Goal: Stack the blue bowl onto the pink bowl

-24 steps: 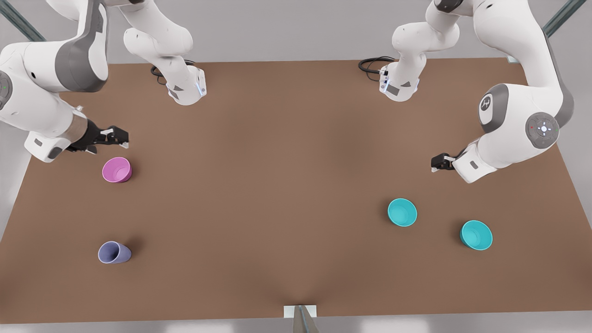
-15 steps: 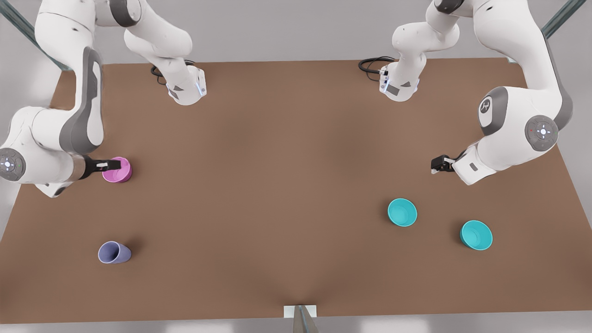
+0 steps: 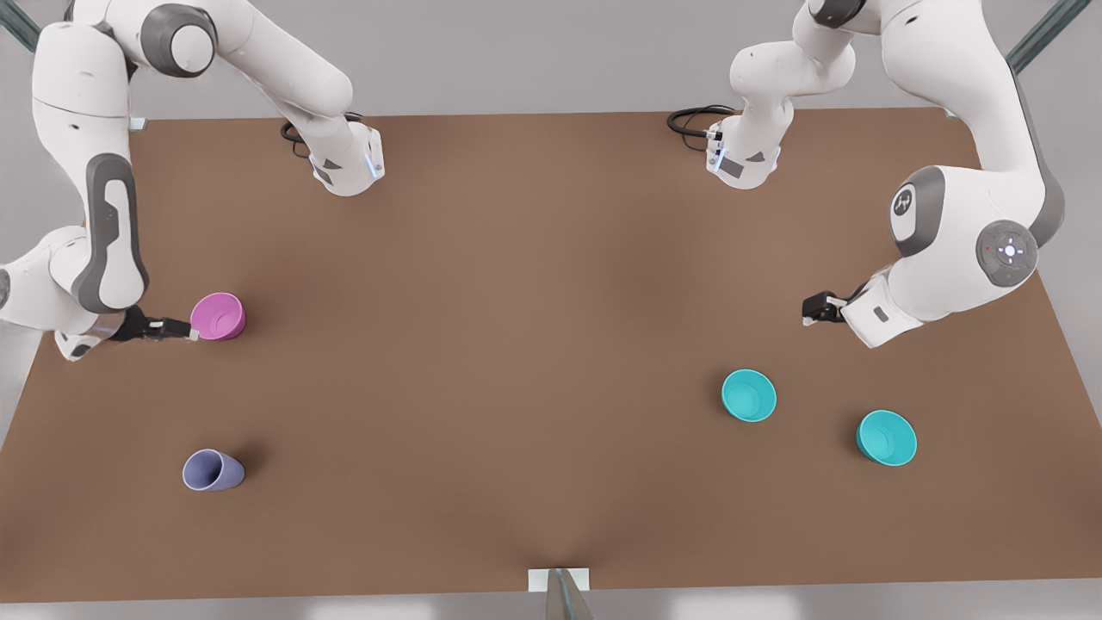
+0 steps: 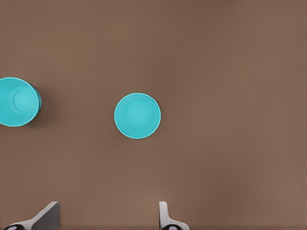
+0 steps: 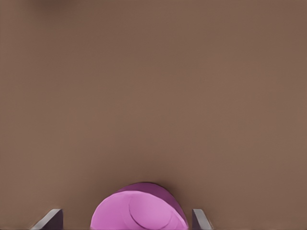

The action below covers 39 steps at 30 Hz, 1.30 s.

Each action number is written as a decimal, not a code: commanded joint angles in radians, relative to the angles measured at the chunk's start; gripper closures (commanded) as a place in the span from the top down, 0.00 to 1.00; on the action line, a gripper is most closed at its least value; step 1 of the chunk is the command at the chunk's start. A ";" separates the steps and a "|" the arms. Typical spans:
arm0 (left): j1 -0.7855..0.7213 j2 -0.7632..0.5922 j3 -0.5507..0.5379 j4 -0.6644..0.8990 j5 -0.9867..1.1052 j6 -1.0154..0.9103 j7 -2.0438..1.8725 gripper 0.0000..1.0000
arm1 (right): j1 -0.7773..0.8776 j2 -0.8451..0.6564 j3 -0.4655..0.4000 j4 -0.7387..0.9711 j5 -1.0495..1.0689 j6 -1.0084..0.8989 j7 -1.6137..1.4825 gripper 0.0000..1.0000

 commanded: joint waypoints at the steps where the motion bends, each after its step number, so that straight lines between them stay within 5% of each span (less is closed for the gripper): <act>1: 0.000 0.000 0.000 0.002 0.001 0.001 0.006 1.00 | -0.018 -0.021 -0.001 -0.097 0.032 0.290 -0.533 1.00; 22: 0.000 0.008 0.000 0.000 0.001 0.002 0.006 1.00 | -0.079 0.025 -0.002 -0.197 0.032 0.285 -0.602 0.98; 26: 0.000 0.008 0.000 0.000 0.001 0.002 0.006 1.00 | -0.076 0.045 -0.001 -0.193 0.032 0.285 -0.603 0.71; 30: 0.000 0.008 0.000 0.002 0.001 0.001 0.006 1.00 | -0.070 0.045 0.002 -0.187 0.032 0.281 -0.602 0.21; 35: 0.000 0.008 0.000 0.000 0.001 0.002 0.006 1.00 | -0.029 -0.003 0.056 -0.181 0.104 0.189 -0.590 0.21; 39: 0.000 0.008 -0.002 0.000 0.001 0.002 0.006 1.00 | 0.296 -0.139 0.058 -0.160 0.217 0.060 -0.285 0.21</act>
